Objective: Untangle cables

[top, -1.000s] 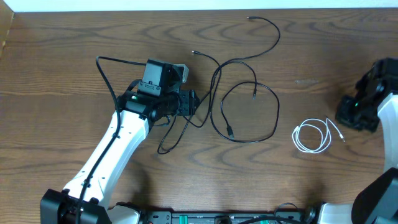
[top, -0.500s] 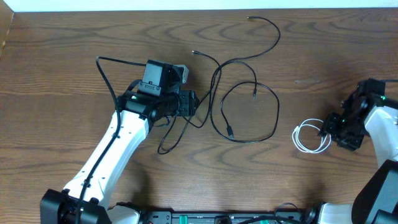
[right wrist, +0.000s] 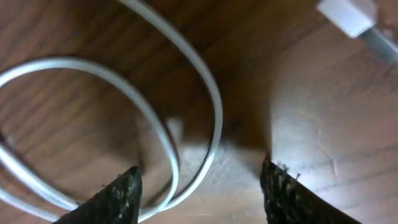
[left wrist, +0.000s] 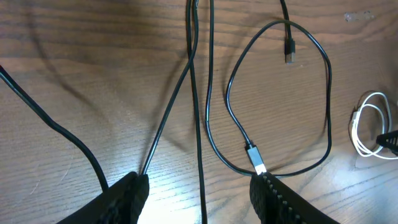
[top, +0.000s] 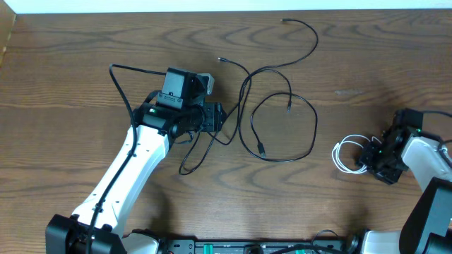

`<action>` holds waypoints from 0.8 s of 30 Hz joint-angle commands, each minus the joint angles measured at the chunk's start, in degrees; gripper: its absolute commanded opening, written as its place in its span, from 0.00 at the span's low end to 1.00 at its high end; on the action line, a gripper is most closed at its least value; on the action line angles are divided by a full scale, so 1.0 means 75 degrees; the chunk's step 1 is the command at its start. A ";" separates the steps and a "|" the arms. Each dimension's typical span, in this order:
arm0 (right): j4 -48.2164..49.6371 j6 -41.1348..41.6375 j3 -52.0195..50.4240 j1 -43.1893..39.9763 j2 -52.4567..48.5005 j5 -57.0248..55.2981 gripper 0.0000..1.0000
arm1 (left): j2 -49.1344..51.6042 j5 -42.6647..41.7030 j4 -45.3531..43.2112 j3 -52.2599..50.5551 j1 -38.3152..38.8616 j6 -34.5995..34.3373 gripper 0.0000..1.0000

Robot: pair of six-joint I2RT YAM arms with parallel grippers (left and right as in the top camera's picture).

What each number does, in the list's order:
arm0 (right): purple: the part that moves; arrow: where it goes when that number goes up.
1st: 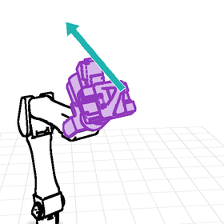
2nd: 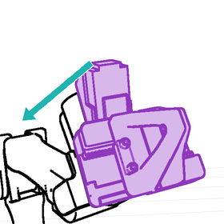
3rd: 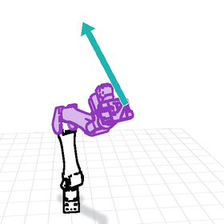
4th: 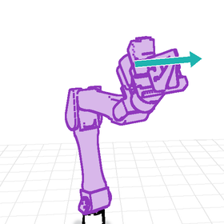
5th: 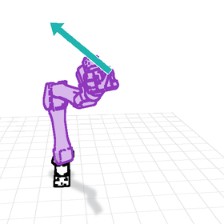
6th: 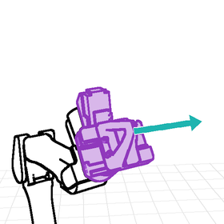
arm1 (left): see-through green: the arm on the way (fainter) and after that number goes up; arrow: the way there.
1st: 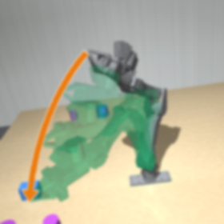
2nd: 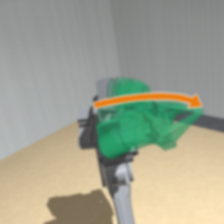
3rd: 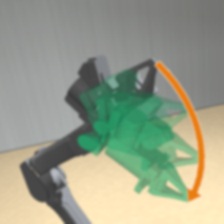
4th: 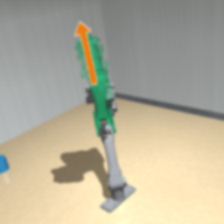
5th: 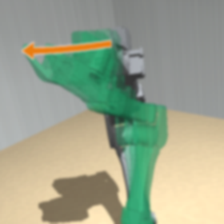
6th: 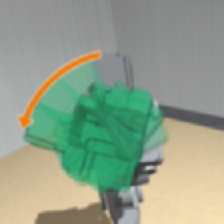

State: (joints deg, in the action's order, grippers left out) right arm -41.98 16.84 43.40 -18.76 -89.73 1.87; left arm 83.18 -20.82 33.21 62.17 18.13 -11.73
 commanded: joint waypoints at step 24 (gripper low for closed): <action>0.2063 0.0810 -0.0906 0.0015 0.0067 -0.1003 0.02 | 0.0058 0.0047 0.0023 0.0119 0.0029 0.0099 0.58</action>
State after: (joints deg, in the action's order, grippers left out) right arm -26.24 22.41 38.83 -18.74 -87.46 -1.80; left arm 83.18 -20.82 33.21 62.17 18.13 -11.73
